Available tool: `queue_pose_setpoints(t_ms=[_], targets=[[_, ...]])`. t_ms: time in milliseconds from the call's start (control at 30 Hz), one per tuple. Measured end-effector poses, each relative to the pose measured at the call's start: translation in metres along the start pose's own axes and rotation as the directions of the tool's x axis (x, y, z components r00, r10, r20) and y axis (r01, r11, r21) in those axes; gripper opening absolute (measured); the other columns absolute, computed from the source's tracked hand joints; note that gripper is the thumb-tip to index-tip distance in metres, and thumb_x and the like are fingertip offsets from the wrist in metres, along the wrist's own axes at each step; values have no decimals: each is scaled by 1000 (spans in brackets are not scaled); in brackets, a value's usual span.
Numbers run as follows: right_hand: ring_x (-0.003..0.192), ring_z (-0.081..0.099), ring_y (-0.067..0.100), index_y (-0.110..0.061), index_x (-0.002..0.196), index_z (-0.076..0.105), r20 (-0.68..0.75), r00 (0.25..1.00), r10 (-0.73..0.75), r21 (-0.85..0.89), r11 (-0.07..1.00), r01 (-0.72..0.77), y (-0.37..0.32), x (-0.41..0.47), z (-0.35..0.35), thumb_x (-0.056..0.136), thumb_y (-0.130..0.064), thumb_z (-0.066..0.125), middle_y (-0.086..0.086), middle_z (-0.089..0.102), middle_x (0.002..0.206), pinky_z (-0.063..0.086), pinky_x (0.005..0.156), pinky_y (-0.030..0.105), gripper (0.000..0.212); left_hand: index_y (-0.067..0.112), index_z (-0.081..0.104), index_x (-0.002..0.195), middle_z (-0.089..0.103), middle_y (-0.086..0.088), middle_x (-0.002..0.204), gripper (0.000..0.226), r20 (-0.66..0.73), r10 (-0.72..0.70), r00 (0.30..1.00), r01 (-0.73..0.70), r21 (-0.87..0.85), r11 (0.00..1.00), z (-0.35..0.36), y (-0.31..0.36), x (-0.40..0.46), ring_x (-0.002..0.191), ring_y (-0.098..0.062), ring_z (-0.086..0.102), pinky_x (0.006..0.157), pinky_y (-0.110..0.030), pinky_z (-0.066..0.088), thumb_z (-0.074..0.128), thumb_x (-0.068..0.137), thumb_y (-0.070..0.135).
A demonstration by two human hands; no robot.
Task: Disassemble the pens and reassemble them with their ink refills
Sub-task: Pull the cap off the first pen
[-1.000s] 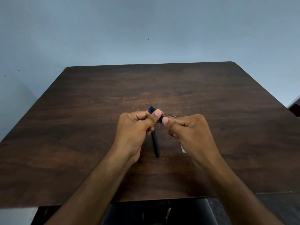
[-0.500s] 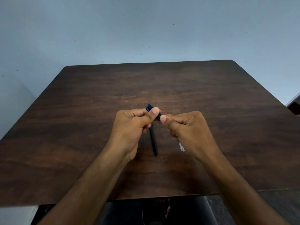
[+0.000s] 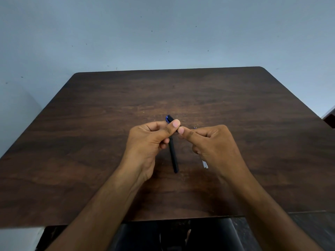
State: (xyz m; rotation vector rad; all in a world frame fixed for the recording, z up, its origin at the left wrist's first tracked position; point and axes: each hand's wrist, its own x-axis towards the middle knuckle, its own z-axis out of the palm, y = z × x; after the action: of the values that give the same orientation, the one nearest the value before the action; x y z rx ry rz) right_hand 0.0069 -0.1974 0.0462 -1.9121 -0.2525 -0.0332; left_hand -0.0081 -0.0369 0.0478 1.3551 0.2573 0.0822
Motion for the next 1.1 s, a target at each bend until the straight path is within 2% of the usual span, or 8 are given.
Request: queue_pose_setpoints(t_ms=[167,300,433,567,700,800,1000,1100], targets=[[41,31,10,2,70,71,15,1000,12,0,1000,-12,-4,-3,-1,89,-48,69,0,41,45,31,43,21,54,9,77,93,77,-4,75,48,-84,31,996,-32,-9,999,2,0,0,53,-6,58,51,-18,48,89,55,34],[41,32,11,6,69,68,20,995,100,50,994,-101,-3,-7,-3,90,-30,58,7,47,49,29,44,26,43,10,78,89,76,-3,75,44,-111,26,994,-26,5,1000,3,0,3,56,-7,58,54,-20,49,90,53,32],[44,38,17,3,71,73,34,989,145,71,986,-147,-3,-9,-6,87,-20,53,30,62,62,32,46,27,34,10,80,85,74,-3,73,34,-107,15,994,-17,-17,1000,3,-2,4,57,-7,57,56,-21,49,92,57,27],[40,41,11,0,77,77,44,989,143,81,986,-146,-3,-8,-9,94,-15,57,22,67,61,34,42,22,30,10,80,86,74,-2,72,33,-103,22,994,-26,-33,999,3,-2,4,57,-6,56,55,-19,49,91,59,25],[43,40,13,-2,78,78,40,989,142,63,987,-144,-2,-8,-8,94,-16,58,24,68,63,35,45,23,29,10,79,85,76,-5,76,33,-137,18,990,-21,-19,1000,1,0,5,57,-7,56,57,-21,49,91,58,26],[41,40,10,-8,81,79,40,986,165,70,983,-167,-3,-9,-6,95,-13,58,11,66,57,34,44,20,26,10,79,86,75,-11,80,30,-171,10,985,-16,-33,999,0,1,8,56,-7,55,58,-23,48,91,62,23],[46,39,21,-1,72,76,4,985,175,50,983,-175,-2,-9,-12,88,-17,58,34,64,67,33,46,26,30,13,81,84,72,0,72,25,-175,24,984,-35,-60,998,-12,3,17,55,-5,53,57,-20,47,90,64,23],[45,43,19,-2,73,77,-30,987,156,72,985,-154,-3,-11,-23,89,-22,59,29,65,64,34,46,27,31,14,82,88,65,4,64,42,-88,2,996,1,35,999,-10,1,21,56,-5,52,58,-21,46,90,53,35]])
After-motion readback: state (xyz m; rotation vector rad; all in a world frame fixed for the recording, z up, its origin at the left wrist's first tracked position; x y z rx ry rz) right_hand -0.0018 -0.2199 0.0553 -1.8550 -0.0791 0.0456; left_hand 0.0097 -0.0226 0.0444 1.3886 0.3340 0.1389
